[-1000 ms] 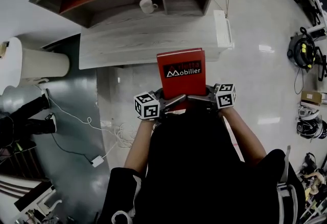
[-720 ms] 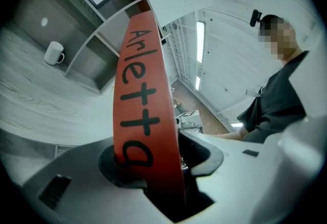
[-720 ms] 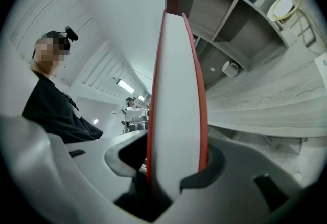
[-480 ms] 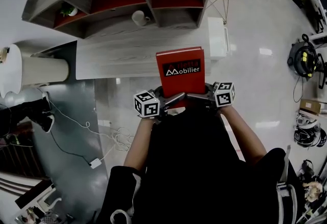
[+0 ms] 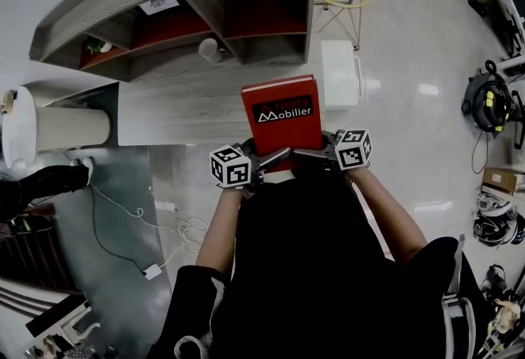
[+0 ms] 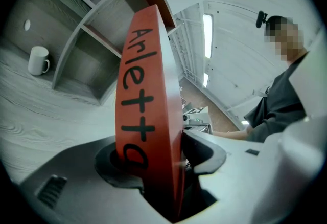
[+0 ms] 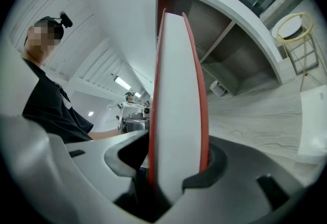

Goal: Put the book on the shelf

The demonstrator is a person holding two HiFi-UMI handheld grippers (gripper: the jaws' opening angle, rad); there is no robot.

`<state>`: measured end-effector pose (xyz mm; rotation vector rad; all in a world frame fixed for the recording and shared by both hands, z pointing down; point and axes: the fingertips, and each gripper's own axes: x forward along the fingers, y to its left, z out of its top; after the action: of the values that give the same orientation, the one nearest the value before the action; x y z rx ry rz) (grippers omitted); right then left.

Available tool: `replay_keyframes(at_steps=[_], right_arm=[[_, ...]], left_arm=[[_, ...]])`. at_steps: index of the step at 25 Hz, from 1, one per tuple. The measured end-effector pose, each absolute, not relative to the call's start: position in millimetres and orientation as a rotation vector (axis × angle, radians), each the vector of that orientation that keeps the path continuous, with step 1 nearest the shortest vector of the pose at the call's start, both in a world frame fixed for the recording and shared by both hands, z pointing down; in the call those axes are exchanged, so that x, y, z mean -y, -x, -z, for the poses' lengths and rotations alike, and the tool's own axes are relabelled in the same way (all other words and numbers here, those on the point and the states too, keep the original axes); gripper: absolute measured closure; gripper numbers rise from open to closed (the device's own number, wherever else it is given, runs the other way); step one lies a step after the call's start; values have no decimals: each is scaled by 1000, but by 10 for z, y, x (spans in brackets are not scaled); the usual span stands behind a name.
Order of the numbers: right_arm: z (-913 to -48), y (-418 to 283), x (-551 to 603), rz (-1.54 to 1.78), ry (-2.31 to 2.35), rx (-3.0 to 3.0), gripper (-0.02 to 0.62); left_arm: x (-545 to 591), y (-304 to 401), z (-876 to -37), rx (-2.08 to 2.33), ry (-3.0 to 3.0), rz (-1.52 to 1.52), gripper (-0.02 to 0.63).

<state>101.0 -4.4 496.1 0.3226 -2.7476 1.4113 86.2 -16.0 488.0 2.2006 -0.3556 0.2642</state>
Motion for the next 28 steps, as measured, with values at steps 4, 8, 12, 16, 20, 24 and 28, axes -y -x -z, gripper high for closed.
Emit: replay_keyframes(at_steps=[4,8,12,16,20,24,28], right_arm=[[-5041,-1136,254,-1385,-322,2746,390],[-5153,-1166,440,-1328,-351,2723,365],[-5269,-1120,540,-1285,-369,2693,348],[-5407,-1055,717,-1221,-428,2661,327],[-5503,-1049,875,-1150,-503,2625,293],[-5573,-1038,1015,-1098,-548,2612,290],[-5682,-1011,1158,-1047,-589,2588,281]], left_arm=[[366,-966,-4948,407,-2217,-280,365],[538,-956,-5056,485,-2218,-310,346],[639,-869,-5174,545,-2216,-342,325],[801,-772,-5283,559,-2245,-365,316],[942,-737,-5348,558,-2309,-401,316],[1083,-719,-5419,539,-2327,-416,316],[1223,-682,-5515,527,-2361,-476,316]])
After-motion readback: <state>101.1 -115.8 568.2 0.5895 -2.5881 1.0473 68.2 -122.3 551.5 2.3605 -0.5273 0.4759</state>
